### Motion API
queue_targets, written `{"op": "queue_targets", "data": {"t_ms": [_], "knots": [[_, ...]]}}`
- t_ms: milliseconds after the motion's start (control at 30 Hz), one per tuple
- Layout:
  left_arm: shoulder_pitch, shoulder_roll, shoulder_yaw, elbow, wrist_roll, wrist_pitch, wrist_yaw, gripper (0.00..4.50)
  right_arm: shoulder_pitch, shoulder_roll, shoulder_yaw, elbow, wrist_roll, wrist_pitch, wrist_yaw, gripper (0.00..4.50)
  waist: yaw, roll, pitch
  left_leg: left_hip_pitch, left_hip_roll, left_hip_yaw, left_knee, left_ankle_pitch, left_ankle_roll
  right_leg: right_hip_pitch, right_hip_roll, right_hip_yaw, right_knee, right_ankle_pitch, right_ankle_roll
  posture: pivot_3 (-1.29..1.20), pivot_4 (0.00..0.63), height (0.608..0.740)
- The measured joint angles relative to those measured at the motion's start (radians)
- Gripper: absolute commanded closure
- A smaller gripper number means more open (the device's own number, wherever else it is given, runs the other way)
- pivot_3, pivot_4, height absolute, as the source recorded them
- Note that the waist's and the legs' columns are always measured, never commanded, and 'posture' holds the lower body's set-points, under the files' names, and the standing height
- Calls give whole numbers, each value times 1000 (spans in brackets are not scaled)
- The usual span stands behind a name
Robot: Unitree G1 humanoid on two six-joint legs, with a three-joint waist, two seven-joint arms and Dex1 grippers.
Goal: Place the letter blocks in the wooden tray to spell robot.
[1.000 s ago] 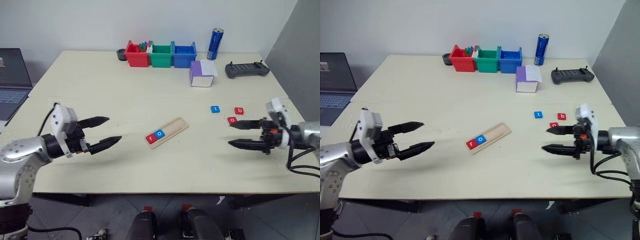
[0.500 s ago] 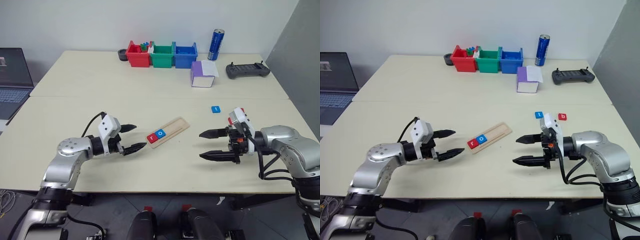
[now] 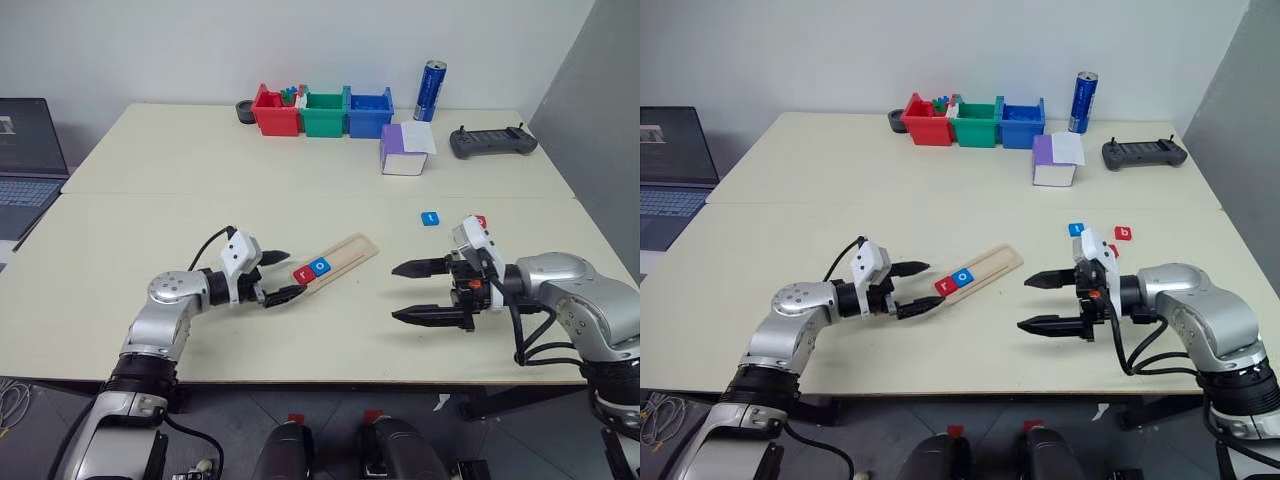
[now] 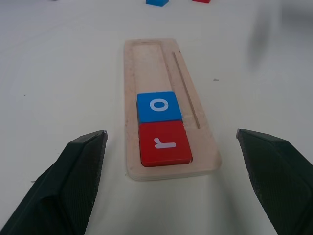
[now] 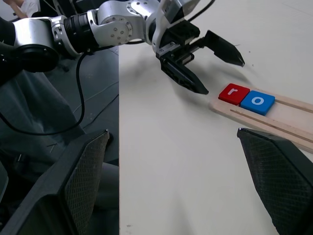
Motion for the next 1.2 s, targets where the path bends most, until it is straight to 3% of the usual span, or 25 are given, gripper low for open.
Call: {"op": "queue_targets", "data": {"t_ms": [367, 1000, 1167, 1200], "knots": [[-57, -53, -43, 94, 78, -75, 33, 0, -12, 84, 71, 56, -135, -62, -138, 25, 0, 0, 0, 0, 0, 0, 0, 0, 0, 0, 0, 0, 0, 0, 0, 0, 150, 740], [-129, -98, -76, 212, 143, -129, 41, 0, -12, 105, 72, 73, -168, -76, -158, 25, 1, 0, 0, 0, 0, 0, 0, 0, 0, 0, 0, 0, 0, 0, 0, 0, 150, 740], [-153, -113, -77, 265, 145, -149, 45, 1078, -11, 106, 72, 73, -169, -76, -161, 0, 1, -1, -1, 1, 0, 0, 1, 0, 0, 1, 0, 0, 1, 0, 0, 0, 150, 740], [-154, -113, -77, 270, 145, -155, 45, 1107, -11, 106, 72, 73, -169, -76, -162, 0, 1, -1, -1, 1, 0, 0, 1, 0, 0, 1, 0, 0, 1, 0, 0, 0, 150, 740]]}}
